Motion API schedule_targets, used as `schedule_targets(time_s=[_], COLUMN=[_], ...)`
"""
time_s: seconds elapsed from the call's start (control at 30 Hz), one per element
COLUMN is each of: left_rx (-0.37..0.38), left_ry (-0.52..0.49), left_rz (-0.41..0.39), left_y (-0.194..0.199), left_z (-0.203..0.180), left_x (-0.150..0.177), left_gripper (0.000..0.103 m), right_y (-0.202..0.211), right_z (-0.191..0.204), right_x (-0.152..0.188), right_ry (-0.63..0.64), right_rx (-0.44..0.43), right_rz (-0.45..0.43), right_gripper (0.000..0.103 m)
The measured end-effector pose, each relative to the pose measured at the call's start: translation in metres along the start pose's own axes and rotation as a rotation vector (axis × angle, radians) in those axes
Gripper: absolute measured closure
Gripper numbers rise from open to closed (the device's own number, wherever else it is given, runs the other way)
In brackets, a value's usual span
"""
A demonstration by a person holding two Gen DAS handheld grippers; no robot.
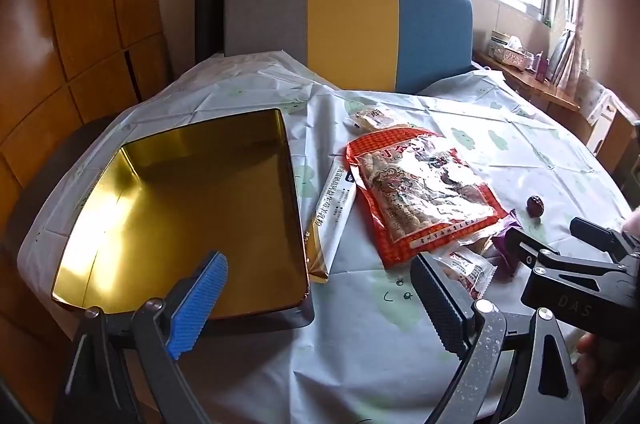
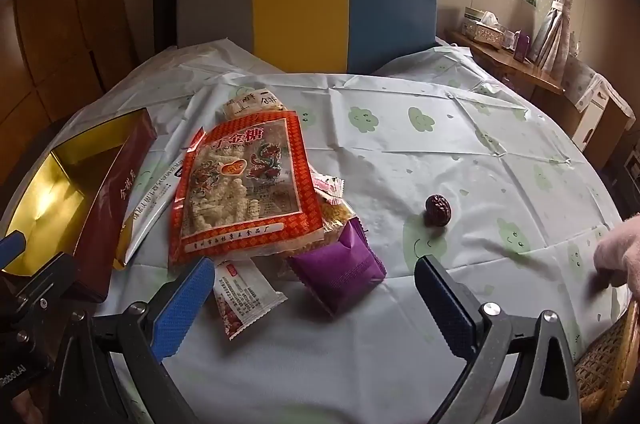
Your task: Organize snacks
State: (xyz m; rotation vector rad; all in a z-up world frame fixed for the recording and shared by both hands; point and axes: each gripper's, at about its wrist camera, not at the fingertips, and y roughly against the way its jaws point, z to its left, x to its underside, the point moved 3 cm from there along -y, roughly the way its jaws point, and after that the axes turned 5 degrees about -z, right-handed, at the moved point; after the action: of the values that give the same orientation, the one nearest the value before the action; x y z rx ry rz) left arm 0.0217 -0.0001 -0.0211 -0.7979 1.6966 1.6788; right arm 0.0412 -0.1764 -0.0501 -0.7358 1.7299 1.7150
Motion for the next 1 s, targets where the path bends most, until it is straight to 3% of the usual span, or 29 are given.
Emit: schedule_targets(time_s=[0.13, 0.47, 1.0], left_rx=[0.004, 0.001, 0.008], left_ry=[-0.007, -0.015, -0.022], left_rz=[0.001, 0.0, 0.009], left_y=[-0.004, 0.0, -0.003], left_z=[-0.003, -0.002, -0.005], left_x=[0.004, 0.003, 0.004], left_gripper=[0.01, 0.01, 0.01], right_y=[-0.001, 0.005, 0.005], right_z=[0.002, -0.002, -0.005], right_x=[-0.001, -0.012, -0.027], right_ry=[0.014, 0.014, 0.053], right_rx=[0.024, -0.041, -0.039], right_rz=[-0.002, -0.052, -0.075], right_gripper=[0.002, 0.002, 0.002])
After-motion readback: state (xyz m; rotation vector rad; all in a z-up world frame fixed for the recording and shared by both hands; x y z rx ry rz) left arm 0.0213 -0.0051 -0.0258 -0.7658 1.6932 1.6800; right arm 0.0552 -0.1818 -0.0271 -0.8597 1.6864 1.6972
